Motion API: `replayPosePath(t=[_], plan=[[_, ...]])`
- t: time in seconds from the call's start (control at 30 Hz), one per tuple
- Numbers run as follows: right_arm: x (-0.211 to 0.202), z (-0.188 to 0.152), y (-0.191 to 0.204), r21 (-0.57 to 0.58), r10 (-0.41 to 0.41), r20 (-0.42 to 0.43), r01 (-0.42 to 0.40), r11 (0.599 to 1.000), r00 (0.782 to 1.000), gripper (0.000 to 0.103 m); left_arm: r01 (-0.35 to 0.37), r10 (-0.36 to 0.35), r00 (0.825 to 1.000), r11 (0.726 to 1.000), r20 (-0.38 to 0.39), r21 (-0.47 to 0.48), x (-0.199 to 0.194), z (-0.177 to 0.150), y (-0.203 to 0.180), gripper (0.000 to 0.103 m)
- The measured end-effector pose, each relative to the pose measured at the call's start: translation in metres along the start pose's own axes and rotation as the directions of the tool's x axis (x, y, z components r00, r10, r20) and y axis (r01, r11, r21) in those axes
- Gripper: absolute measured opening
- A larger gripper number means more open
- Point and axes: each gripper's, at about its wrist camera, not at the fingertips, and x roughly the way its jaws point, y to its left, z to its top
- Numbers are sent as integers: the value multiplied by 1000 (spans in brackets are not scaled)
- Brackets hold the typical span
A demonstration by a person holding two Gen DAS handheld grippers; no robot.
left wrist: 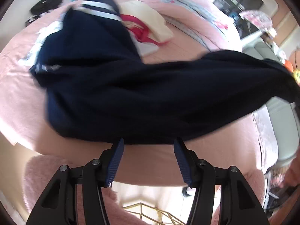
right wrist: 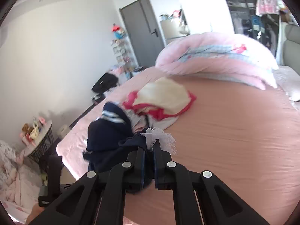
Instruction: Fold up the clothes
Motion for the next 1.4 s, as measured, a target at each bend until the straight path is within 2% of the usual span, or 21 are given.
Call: replayPosePath(t=[0.2,0.27,0.3,0.33,0.37,0.4,0.47,0.53,0.6,0.63,0.67,0.73,0.83,0.97,1.0,1.07,1.1,1.17,1.23,1.3,1.4], plan=[[-101,-4,-69,76,-152,71,146,986,986,6,40,-41,999,986,6,164,9,-3,-73,52],[-116,-5,-90,79,-182,71,176,981,981,7,59,-52,998,976,-39,208,27,-3,-94,52],[-118,-8,-106,76,-243,60,238,968,968,8,71,-54,995,970,-78,231,41,-4,-105,52],[-118,-11,-121,71,-303,43,300,951,952,14,76,-47,992,966,-121,247,55,-7,-116,52],[-103,-17,-137,52,-358,-25,359,932,933,23,81,-39,986,962,-163,262,70,-11,-127,52],[-91,-26,-154,58,-398,-98,404,913,912,23,82,-28,981,957,-194,278,82,-14,-136,52],[-70,-43,-187,66,-459,-236,486,872,856,23,61,4,979,948,-203,313,95,-21,-146,52],[-76,-58,-208,170,-409,-258,459,872,875,24,41,36,977,937,-211,347,108,-28,-157,52],[-93,-69,-224,237,-399,-260,459,856,879,27,21,68,974,924,-218,381,121,-35,-167,52],[-98,-75,-228,232,-399,-287,468,853,871,37,11,84,972,917,-221,398,128,-39,-173,52],[-102,-81,-233,220,-395,-315,472,854,863,40,1,100,970,910,-223,415,134,-42,-178,52],[-97,-93,-231,113,-328,-411,405,907,851,41,-17,133,965,894,-228,448,147,-49,-188,52],[-80,-120,-225,-19,-234,-527,264,964,817,43,-48,176,959,872,-221,486,163,-58,-202,52],[-16,-155,-246,80,-104,-639,200,977,762,43,-127,169,983,907,-72,401,141,-39,-198,52],[-2,-158,-250,75,-118,-645,216,974,755,43,-144,169,985,915,-34,378,136,-34,-197,52],[17,-153,-249,13,-199,-623,265,964,757,42,-176,172,984,928,42,328,125,-25,-195,52],[19,-146,-249,12,-224,-587,285,958,778,42,-190,174,982,934,79,302,120,-20,-194,52],[11,-129,-252,60,-259,-485,327,943,835,42,-209,180,975,942,130,263,112,-12,-191,52],[-6,-116,-256,102,-309,-372,369,924,875,43,-159,161,987,938,18,309,122,-12,-179,52],[-24,-111,-263,170,-322,-298,382,909,899,43,-91,135,986,932,-101,350,137,-24,-171,52],[-37,-118,-276,236,-293,-325,377,896,899,43,-72,146,979,902,-142,426,145,-48,-173,52]])
